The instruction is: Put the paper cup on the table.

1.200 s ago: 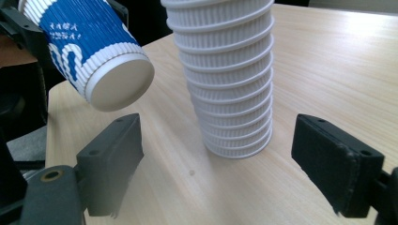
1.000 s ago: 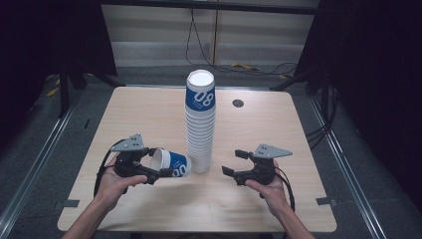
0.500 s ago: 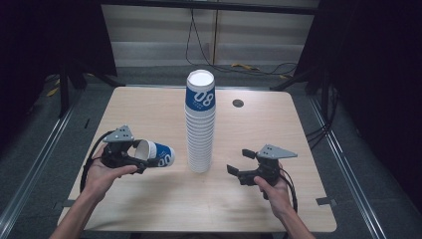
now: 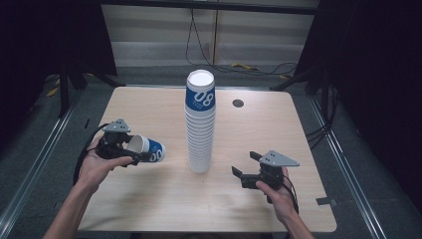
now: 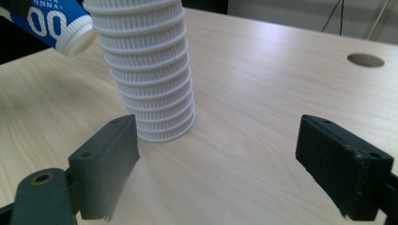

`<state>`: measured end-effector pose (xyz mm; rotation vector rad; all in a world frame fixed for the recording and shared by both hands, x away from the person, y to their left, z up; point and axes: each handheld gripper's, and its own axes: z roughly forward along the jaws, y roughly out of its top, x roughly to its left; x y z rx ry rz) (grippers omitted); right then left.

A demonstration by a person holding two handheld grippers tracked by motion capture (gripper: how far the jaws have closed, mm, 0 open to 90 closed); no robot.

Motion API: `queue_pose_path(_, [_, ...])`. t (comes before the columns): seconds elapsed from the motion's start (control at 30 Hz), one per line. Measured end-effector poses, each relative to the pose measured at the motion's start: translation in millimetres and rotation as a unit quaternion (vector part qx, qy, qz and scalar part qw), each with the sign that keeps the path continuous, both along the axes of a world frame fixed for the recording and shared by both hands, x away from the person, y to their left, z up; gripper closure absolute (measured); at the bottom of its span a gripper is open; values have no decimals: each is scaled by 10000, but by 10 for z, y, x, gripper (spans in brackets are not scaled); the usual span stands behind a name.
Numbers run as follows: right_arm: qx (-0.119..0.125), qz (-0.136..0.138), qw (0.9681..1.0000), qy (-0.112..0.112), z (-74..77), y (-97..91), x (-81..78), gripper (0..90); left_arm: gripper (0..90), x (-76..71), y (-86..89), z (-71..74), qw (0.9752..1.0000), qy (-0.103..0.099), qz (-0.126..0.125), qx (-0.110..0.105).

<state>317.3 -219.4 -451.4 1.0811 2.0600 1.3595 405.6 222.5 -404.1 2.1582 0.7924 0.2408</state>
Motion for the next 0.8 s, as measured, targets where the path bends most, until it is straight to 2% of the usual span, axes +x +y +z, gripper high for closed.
queue_pose_path(0.03, [-26,-43,9999,119,-9,2,6,135,182,20,-1,-5,10000,5,-22,52])
queue_pose_path(0.1, [66,80,9991,413,-39,-7,24,136,182,50,-6,-14,9999,-1,27,129])
queue_pose_path(0.13, [78,131,9987,478,-55,-9,30,136,182,62,-11,-16,9997,3,41,242])
queue_pose_path(0.2, [22,102,9987,504,-72,-3,27,136,182,95,-4,-18,9994,-22,83,330])
queue_pose_path(0.27, [-12,105,9986,516,-76,3,28,136,182,127,11,-16,9994,1,115,316])
queue_pose_path(0.33, [-56,105,9985,540,-82,7,30,136,182,171,28,-15,9991,72,114,396])
queue_pose_path(0.5, [-115,99,9964,828,-107,13,43,137,182,268,30,-51,9980,234,164,566])
queue_pose_path(0.63, [-188,137,9955,919,-122,26,48,137,182,356,-6,-105,9952,444,212,848])
queue_pose_path(0.7, [-201,174,9953,933,-126,32,50,137,182,390,-16,-108,9942,454,308,926])
queue_pose_path(0.8, [-131,203,9956,900,-124,32,52,137,182,457,-30,-118,9920,499,278,1129])
